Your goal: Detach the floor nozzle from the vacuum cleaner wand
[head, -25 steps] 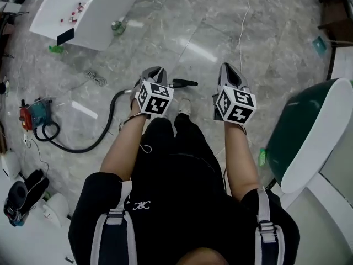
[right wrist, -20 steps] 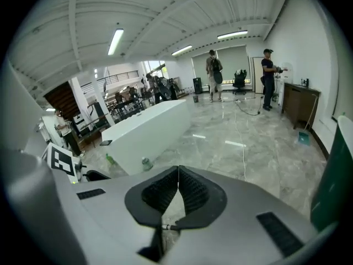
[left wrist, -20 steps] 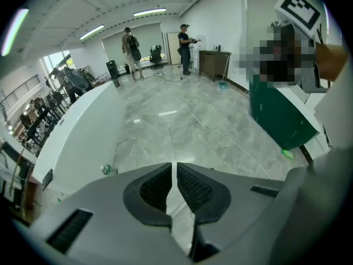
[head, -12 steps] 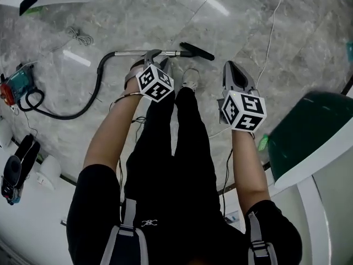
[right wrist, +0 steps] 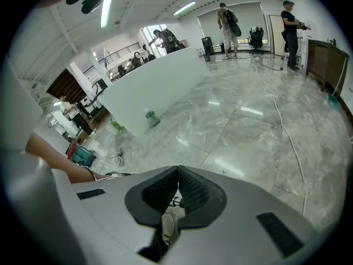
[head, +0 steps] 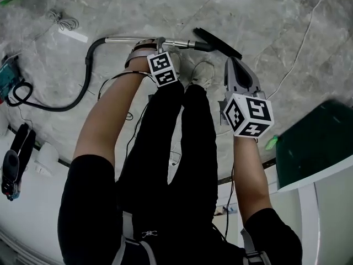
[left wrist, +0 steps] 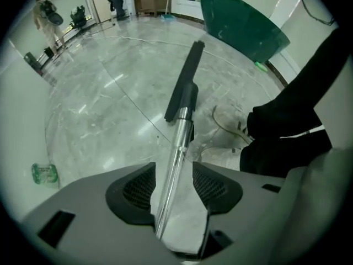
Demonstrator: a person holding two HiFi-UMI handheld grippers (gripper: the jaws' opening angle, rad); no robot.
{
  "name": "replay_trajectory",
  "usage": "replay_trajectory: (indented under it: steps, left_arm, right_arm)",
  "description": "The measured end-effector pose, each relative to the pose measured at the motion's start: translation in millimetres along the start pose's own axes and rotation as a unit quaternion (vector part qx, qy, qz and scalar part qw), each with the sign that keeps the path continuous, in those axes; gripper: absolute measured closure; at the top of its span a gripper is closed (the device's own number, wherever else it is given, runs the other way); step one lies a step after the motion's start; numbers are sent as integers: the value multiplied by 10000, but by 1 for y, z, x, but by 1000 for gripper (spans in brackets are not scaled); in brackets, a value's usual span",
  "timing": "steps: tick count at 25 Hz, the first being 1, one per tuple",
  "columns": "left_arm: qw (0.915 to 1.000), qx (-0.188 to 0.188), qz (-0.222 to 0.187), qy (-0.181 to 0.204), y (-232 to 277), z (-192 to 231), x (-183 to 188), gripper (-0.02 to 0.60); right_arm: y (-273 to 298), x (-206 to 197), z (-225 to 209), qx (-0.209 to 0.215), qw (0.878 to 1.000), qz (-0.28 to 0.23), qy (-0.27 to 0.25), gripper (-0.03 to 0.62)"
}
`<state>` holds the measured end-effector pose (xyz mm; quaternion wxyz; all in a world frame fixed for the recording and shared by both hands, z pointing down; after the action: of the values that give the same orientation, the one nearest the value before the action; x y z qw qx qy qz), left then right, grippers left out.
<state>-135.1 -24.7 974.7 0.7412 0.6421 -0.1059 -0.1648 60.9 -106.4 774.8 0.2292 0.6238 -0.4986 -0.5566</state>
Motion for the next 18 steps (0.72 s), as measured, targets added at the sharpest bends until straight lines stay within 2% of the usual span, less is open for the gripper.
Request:
replay_trajectory:
  steps: [4,8,14,15,18]
  left_arm:
    - [9995,-24,271,186,62,-2,-12,380]
    - [9989,106,403,220,102,0,-18,380]
    - [9941,540,793,512,131,9,-19,387]
    - [9934,524,862,539,133,8,-20,414]
    - [9937,417,874,556,126,7,-19,419]
  right_arm:
    - [31,-28,-9,21,9999,33,133,579]
    - [46,-57,-20,-74,9991,57,404,579]
    - [57,-86,-21,-102,9971,195,728,579]
    - [58,-88,-20,-77,9968,213,762,579]
    - [60,-90,-17,49,9947,177,1011,579]
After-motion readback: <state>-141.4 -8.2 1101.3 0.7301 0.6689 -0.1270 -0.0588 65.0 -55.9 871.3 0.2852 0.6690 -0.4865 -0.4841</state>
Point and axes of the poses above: the fingertips, and each gripper's own axes: y forward along the fingers, z to its left, x out of its top, the point moved 5 cm from there along -y, backward along the fingers, and after that the axes turned 5 degrees about -x, right-handed, at the moved point
